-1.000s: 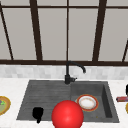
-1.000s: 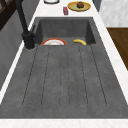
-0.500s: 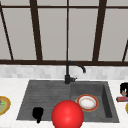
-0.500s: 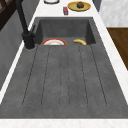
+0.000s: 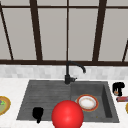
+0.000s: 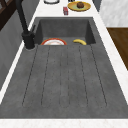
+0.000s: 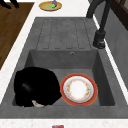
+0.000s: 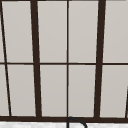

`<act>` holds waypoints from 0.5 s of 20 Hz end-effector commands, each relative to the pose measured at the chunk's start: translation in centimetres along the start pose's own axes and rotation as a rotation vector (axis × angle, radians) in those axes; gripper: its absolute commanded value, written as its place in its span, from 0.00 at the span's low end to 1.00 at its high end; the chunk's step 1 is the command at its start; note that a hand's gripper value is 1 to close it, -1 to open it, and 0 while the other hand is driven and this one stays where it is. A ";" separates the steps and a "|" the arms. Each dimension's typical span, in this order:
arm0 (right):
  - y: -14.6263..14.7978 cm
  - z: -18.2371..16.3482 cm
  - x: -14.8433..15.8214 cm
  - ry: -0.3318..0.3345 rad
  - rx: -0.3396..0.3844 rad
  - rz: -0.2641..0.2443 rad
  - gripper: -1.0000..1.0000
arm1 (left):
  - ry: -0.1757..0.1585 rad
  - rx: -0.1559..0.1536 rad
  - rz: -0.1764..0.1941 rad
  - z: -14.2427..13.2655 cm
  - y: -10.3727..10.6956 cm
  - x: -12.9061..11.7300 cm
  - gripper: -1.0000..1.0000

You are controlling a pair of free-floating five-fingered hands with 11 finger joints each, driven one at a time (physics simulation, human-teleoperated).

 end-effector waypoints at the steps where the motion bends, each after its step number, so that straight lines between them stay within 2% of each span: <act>1: -0.1 -1.6 2.0 0.034 -0.004 -0.026 1.00 | 0.000 0.000 0.000 0.0 0.0 0.0 0.50; 5: -0.1 -3.1 4.9 0.003 0.000 0.000 1.00 | 0.000 0.000 0.000 0.0 0.0 0.0 0.50; 10: 0.0 -4.6 8.5 0.010 -0.008 0.008 1.00 | 0.000 0.000 0.000 0.0 0.0 0.0 0.50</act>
